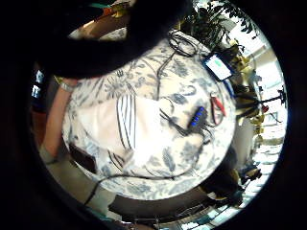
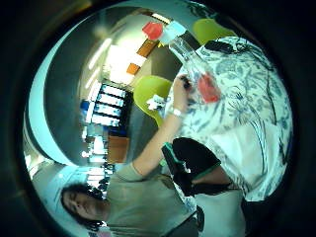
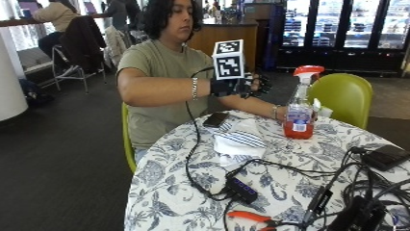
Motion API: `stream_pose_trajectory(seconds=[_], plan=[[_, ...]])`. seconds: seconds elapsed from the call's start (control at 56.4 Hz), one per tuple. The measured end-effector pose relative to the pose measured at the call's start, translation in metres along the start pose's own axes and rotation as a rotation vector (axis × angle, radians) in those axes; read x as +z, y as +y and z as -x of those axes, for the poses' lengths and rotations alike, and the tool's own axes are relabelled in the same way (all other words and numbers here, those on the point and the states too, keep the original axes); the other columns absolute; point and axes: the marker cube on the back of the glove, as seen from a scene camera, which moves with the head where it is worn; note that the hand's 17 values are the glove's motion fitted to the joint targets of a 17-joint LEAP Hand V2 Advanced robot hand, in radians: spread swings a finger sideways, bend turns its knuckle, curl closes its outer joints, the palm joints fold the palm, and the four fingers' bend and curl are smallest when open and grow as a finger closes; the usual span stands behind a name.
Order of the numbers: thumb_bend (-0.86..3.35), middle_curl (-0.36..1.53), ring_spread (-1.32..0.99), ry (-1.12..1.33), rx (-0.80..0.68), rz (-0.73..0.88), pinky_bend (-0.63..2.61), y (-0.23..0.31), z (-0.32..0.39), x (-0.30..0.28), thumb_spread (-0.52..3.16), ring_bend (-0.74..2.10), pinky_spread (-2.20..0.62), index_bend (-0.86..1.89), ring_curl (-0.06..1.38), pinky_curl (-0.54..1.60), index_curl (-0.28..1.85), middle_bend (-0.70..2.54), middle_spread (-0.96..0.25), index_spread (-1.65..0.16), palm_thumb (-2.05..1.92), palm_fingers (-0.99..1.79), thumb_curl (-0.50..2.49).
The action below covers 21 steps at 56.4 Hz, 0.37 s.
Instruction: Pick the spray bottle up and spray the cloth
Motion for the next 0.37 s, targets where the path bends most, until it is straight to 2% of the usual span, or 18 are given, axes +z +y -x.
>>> stream_pose_trajectory(seconds=[0.372], plan=[[-0.03,0.36,-0.06,0.056,-0.064,0.024,0.27,0.116,0.01,-0.018,1.0,0.33,0.22,0.16,0.31,0.33,0.28,0.2,0.0,-0.37,0.5,0.35,0.36]])
